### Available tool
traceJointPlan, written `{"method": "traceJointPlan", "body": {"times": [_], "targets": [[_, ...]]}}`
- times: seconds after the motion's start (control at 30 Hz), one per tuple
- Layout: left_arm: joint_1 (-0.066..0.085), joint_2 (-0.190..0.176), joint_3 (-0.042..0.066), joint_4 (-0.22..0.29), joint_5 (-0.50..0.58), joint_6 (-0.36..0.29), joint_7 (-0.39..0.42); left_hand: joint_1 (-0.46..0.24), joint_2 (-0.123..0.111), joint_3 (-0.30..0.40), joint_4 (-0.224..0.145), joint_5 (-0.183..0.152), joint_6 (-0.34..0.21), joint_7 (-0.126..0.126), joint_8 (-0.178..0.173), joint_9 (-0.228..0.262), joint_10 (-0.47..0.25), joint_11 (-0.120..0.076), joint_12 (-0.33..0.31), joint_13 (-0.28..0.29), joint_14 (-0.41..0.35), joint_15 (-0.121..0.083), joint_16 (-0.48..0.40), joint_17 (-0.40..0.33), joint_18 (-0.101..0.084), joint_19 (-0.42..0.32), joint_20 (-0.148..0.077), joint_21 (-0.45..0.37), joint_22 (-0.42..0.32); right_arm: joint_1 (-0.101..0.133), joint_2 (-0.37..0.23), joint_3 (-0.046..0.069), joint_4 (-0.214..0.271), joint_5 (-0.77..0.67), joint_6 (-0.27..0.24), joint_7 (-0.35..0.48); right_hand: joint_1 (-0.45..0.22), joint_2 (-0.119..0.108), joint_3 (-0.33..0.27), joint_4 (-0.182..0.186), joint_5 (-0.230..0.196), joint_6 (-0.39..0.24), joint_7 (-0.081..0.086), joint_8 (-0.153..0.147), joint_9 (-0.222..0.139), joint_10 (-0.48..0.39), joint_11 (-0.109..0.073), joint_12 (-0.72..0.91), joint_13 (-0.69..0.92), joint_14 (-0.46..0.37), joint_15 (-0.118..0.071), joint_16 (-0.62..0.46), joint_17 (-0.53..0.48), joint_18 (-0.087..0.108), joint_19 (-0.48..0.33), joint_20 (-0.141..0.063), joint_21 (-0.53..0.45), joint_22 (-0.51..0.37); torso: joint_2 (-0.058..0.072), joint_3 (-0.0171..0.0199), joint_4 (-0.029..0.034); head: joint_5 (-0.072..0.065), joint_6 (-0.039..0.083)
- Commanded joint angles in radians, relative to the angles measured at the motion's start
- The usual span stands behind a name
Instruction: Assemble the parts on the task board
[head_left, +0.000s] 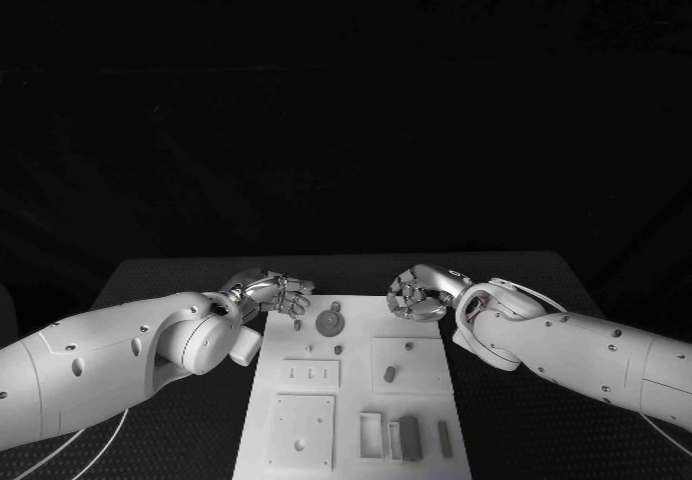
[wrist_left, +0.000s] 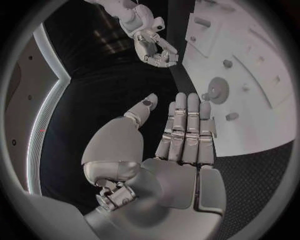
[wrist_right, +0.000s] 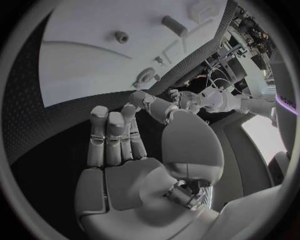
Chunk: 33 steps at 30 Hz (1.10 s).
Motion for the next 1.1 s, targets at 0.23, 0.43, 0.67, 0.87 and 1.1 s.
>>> {"method": "traceJointPlan", "body": {"times": [0.23,0.43,0.67,0.87,1.1], "targets": [[0.019,0.051,0.002,0.009,-0.049,0.131,-0.109,-0.065,-0.015,-0.015,0.040,-0.032,0.020,-0.006,-0.004,-0.005,0.018,-0.004,0.000,0.008,0.010,-0.003,-0.008,0.009,0.019,0.001,-0.008,0.006,0.014,0.025,0.039,0.000,0.034,-0.096,0.026,-0.068,-0.011,-0.002,0.005,-0.007,-0.012,0.067,0.016,0.014,0.023,0.015,-0.006,0.014,0.003,0.008,-0.009,0.011,0.004,0.029,0.018,-0.007,0.014,0.012,-0.007,-0.0017,0.0021,0.008,0.002],[0.025,0.072,0.002,0.008,-0.058,0.165,-0.148,-0.109,-0.026,-0.021,0.072,-0.051,0.032,-0.010,-0.007,-0.007,0.027,-0.008,-0.003,0.014,0.015,-0.007,-0.008,0.016,0.021,0.003,-0.011,0.008,0.013,0.030,0.057,0.000,0.055,-0.109,0.025,-0.072,-0.012,-0.002,0.006,-0.007,-0.010,0.068,0.016,0.014,0.024,0.015,-0.006,0.015,0.003,0.007,-0.009,0.011,0.005,0.029,0.017,-0.007,0.014,0.012,-0.006,-0.0008,0.0014,0.018,-0.002],[0.027,0.089,0.002,0.011,-0.079,0.171,-0.184,-0.156,-0.029,-0.025,0.114,-0.059,0.044,-0.015,-0.007,-0.005,0.037,-0.012,-0.004,0.022,0.021,-0.011,-0.006,0.023,0.023,0.005,-0.016,0.011,0.014,0.030,0.071,0.000,0.072,-0.116,0.027,-0.072,-0.013,-0.002,0.007,-0.007,-0.010,0.068,0.016,0.014,0.024,0.015,-0.006,0.015,0.004,0.007,-0.009,0.011,0.005,0.029,0.017,-0.008,0.015,0.012,-0.005,0.0016,0.0022,0.024,-0.009],[0.027,0.096,0.002,0.008,-0.081,0.151,-0.186,-0.163,-0.034,-0.023,0.126,-0.084,0.037,-0.012,-0.014,-0.005,0.032,-0.010,-0.010,0.025,0.016,-0.010,-0.010,0.026,0.023,0.001,-0.015,0.012,0.015,0.031,0.074,0.000,0.085,-0.119,0.027,-0.072,-0.013,-0.002,0.007,-0.007,-0.009,0.069,0.016,0.014,0.025,0.015,-0.006,0.016,0.004,0.007,-0.009,0.012,0.005,0.029,0.017,-0.008,0.015,0.012,-0.005,0.0008,0.0008,0.025,-0.011],[0.027,0.103,0.001,0.006,-0.080,0.148,-0.187,-0.163,-0.034,-0.023,0.128,-0.084,0.036,-0.011,-0.016,-0.006,0.031,-0.009,-0.012,0.026,0.015,-0.009,-0.012,0.027,0.023,-0.001,-0.015,0.012,0.015,0.031,0.078,0.000,0.096,-0.120,0.028,-0.070,-0.013,-0.002,0.008,-0.008,-0.006,0.069,0.016,0.014,0.025,0.016,-0.007,0.016,0.004,0.007,-0.009,0.012,0.005,0.029,0.017,-0.008,0.015,0.013,-0.006,0.0013,0.0002,0.025,-0.011]]}}
